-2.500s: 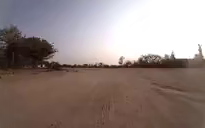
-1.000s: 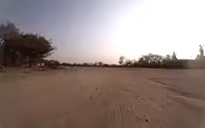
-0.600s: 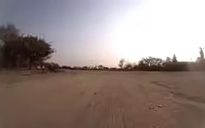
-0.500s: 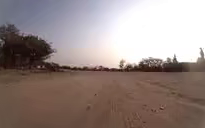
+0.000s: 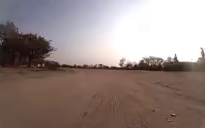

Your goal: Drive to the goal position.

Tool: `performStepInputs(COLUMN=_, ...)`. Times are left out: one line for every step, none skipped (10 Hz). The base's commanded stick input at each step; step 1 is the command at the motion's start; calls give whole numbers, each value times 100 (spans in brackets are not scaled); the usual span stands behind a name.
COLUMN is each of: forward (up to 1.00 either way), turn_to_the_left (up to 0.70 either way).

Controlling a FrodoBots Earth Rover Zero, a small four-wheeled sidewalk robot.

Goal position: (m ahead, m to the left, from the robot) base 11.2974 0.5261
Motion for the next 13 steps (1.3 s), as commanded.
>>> performStepInputs(forward=70, turn_to_the_left=0)
performStepInputs(forward=70, turn_to_the_left=0)
performStepInputs(forward=70, turn_to_the_left=0)
performStepInputs(forward=70, turn_to_the_left=0)
performStepInputs(forward=70, turn_to_the_left=0)
performStepInputs(forward=70, turn_to_the_left=0)
performStepInputs(forward=70, turn_to_the_left=0)
performStepInputs(forward=70, turn_to_the_left=0)
performStepInputs(forward=70, turn_to_the_left=0)
performStepInputs(forward=70, turn_to_the_left=0)
performStepInputs(forward=70, turn_to_the_left=0)
performStepInputs(forward=70, turn_to_the_left=0)
performStepInputs(forward=70, turn_to_the_left=0)
